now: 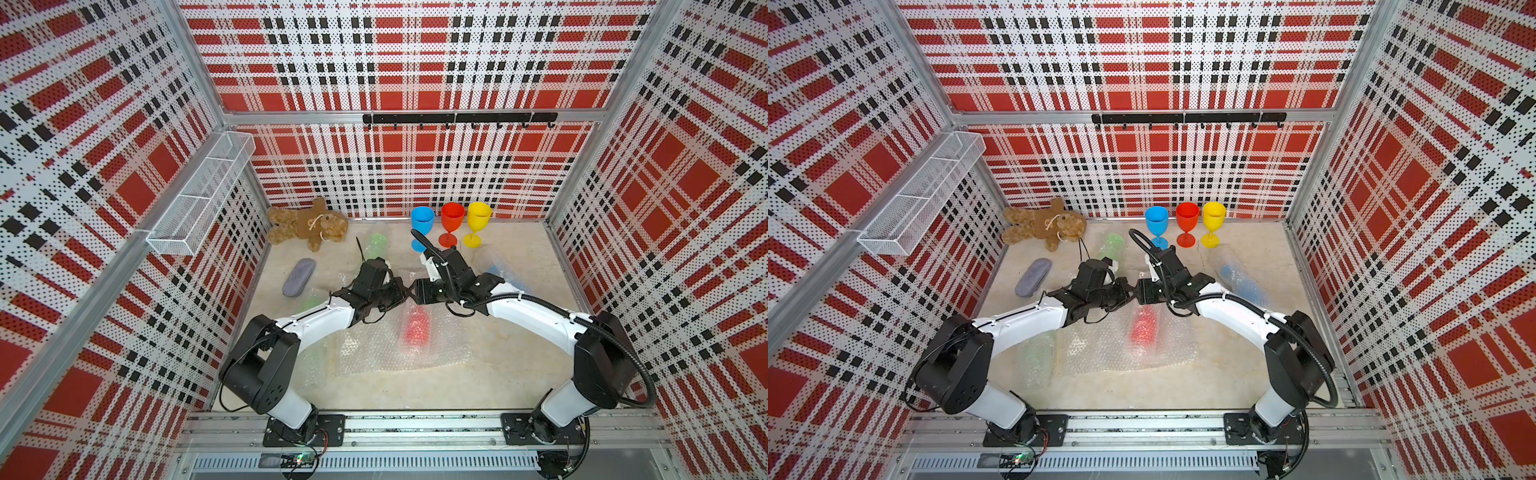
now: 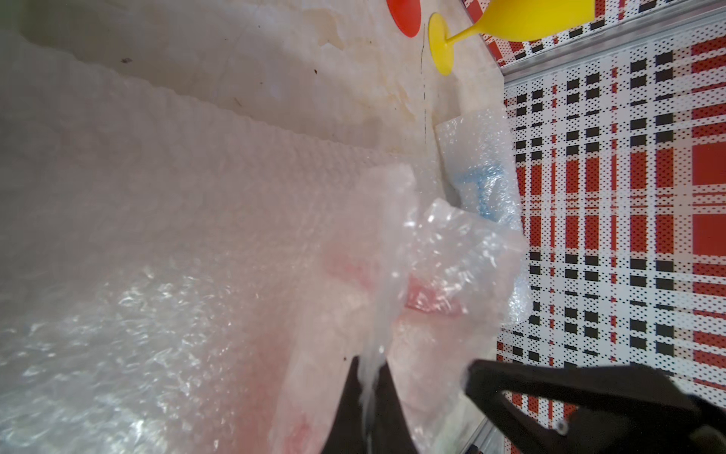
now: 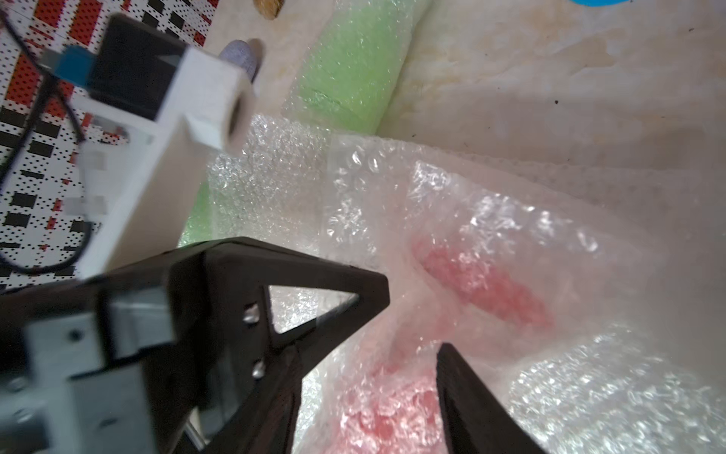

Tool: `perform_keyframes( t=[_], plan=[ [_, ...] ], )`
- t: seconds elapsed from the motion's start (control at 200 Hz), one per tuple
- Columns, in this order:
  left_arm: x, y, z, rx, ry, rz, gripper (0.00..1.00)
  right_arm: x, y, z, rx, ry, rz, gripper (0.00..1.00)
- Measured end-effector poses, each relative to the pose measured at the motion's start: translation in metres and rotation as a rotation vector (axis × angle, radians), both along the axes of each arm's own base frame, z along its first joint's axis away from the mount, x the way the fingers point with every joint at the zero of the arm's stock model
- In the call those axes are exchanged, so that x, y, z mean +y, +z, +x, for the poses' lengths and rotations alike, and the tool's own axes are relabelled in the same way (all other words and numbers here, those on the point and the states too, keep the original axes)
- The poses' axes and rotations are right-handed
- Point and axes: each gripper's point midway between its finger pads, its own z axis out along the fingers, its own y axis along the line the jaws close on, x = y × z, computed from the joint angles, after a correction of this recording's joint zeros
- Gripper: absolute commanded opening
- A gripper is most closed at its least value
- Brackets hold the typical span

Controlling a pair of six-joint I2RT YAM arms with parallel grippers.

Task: Unpack wine glasses from bubble wrap
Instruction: Unwrap the bubble wrap.

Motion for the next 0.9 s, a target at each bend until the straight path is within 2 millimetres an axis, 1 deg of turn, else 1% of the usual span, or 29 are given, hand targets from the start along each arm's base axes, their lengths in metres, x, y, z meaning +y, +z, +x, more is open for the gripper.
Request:
perform_keyframes(
  t=[0.095, 0.155, 0.23, 0.326, 0.426, 0.521, 0.571, 0.636, 0.701, 0.812, 0.902],
  plan=[
    [0.0, 0.003, 0.0, -0.002, 0.01, -0.018, 0.0, -0.003, -0.011, -0.002, 0.037, -0.03, -0.001, 0.5],
    [0.0, 0.006, 0.0, -0.004, 0.017, -0.029, 0.0, -0.006, -0.014, -0.002, 0.048, -0.059, 0.007, 0.5],
    [0.0, 0.008, -0.001, -0.005, 0.024, -0.043, 0.0, -0.014, -0.018, -0.006, 0.061, -0.109, 0.019, 0.48],
    [0.001, 0.009, -0.002, -0.006, 0.029, -0.059, 0.0, -0.027, -0.013, -0.01, 0.074, -0.204, 0.056, 0.45],
    [0.001, 0.01, -0.003, 0.0, 0.033, -0.077, 0.0, -0.036, 0.002, -0.009, 0.094, -0.315, 0.125, 0.44],
    [0.002, 0.01, -0.003, 0.004, 0.035, -0.089, 0.0, -0.035, 0.014, -0.008, 0.116, -0.38, 0.211, 0.53],
    [0.001, 0.011, -0.003, 0.004, 0.036, -0.094, 0.0, -0.034, 0.016, -0.009, 0.134, -0.399, 0.261, 0.56],
    [0.001, 0.013, -0.002, 0.003, 0.037, -0.1, 0.0, -0.032, 0.014, -0.011, 0.164, -0.416, 0.297, 0.58],
    [0.0, 0.014, -0.002, 0.003, 0.038, -0.105, 0.0, -0.027, 0.013, -0.012, 0.197, -0.425, 0.328, 0.57],
    [0.0, 0.014, -0.002, 0.003, 0.039, -0.11, 0.0, -0.019, 0.013, -0.011, 0.248, -0.44, 0.389, 0.54],
    [0.0, 0.015, -0.002, 0.004, 0.04, -0.113, 0.0, -0.018, 0.008, -0.013, 0.285, -0.461, 0.423, 0.51]
  ],
)
